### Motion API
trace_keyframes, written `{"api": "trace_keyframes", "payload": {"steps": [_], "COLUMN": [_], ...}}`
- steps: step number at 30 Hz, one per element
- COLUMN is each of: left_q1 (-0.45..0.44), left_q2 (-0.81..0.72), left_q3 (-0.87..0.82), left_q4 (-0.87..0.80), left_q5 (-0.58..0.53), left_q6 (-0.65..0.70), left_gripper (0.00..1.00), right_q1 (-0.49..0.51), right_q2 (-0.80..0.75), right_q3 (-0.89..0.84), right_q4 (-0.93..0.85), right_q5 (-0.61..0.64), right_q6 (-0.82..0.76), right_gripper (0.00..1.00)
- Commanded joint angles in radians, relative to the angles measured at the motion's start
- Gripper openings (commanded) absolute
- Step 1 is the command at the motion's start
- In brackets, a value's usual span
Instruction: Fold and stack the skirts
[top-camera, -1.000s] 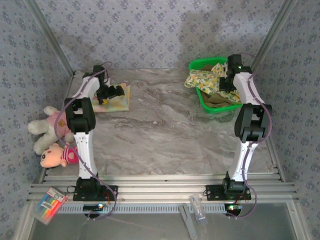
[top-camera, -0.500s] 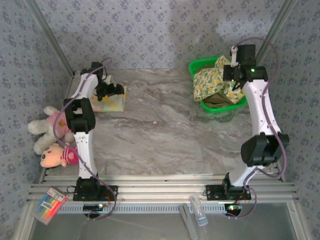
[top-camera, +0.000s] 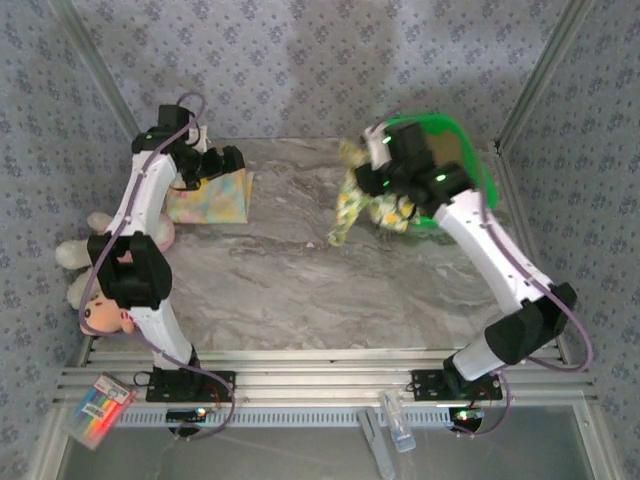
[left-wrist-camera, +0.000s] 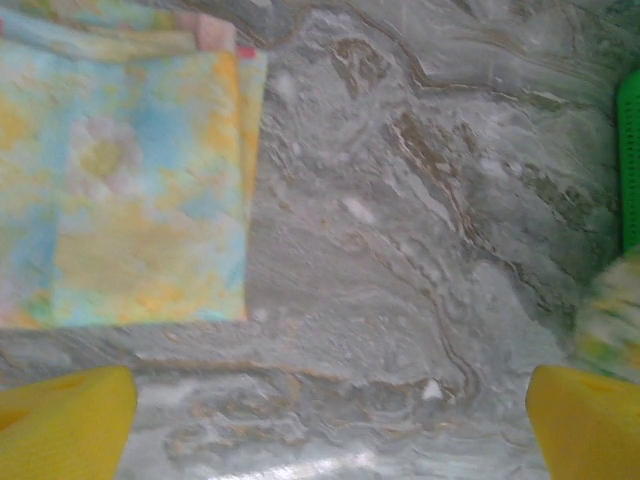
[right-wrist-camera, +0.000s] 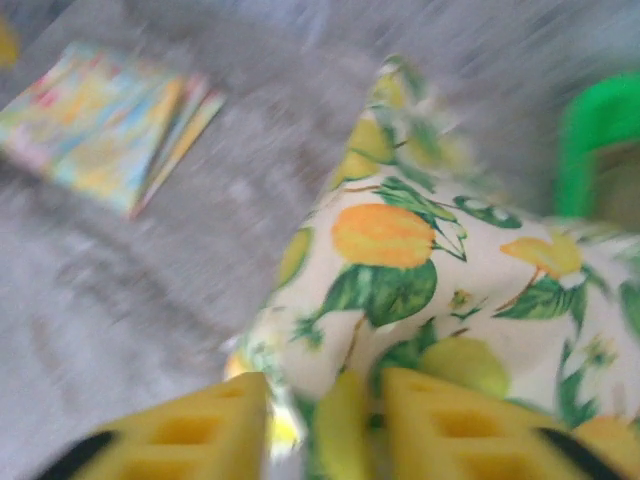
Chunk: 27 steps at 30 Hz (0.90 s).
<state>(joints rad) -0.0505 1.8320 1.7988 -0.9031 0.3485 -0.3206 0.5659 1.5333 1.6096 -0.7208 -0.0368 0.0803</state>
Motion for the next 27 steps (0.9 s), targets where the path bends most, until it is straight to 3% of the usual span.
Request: {"api": "trace_keyframes", "payload": {"steps": [1,4,10,13,14,20,25,27], "left_q1": [-0.027,-0.059,-0.18,-0.26,-0.285,-0.47,-0.599,-0.627], "left_q2": [-0.036,-0.078,-0.145,-0.173,-0.18,-0.22,-0.239,-0.228], "left_q3": [-0.102,-0.166,-0.3,-0.367,-0.39,-0.503,-0.59,-0.631], "left_q4": [0.074,0.099,0.151,0.182,0.196,0.219,0.211,0.219], "left_q5": [0.031,0.039,0.02,-0.017,-0.02,-0.088,-0.2,-0.197], "left_q6": [-0.093,-0.12,-0.159,-0.184,-0.192,-0.175,-0.18,-0.209], "left_gripper": [1.0,1.0,1.0,1.0,1.0,1.0,1.0,1.0], "right_q1": [0.169,0.221,0.047,-0.039,-0.063,-0.184,-0.182,-0.167], "right_q2": [0.096,0.083,-0.019,-0.037,-0.043,-0.095,-0.091,-0.057], "right_q3": [-0.081,-0.123,-0.304,-0.383,-0.407,-0.596,-0.664,-0.655], "right_q4": [0.009,-0.011,0.073,0.112,0.129,0.321,0.491,0.5], "right_q5": [-0.096,0.022,-0.009,-0.005,-0.01,-0.063,-0.201,-0.229], "right_q6": [0.102,0.127,0.309,0.41,0.443,0.592,0.478,0.451], "right_gripper": [0.62,0.68,0.75,0.98,1.0,1.0,0.99,0.98]}}
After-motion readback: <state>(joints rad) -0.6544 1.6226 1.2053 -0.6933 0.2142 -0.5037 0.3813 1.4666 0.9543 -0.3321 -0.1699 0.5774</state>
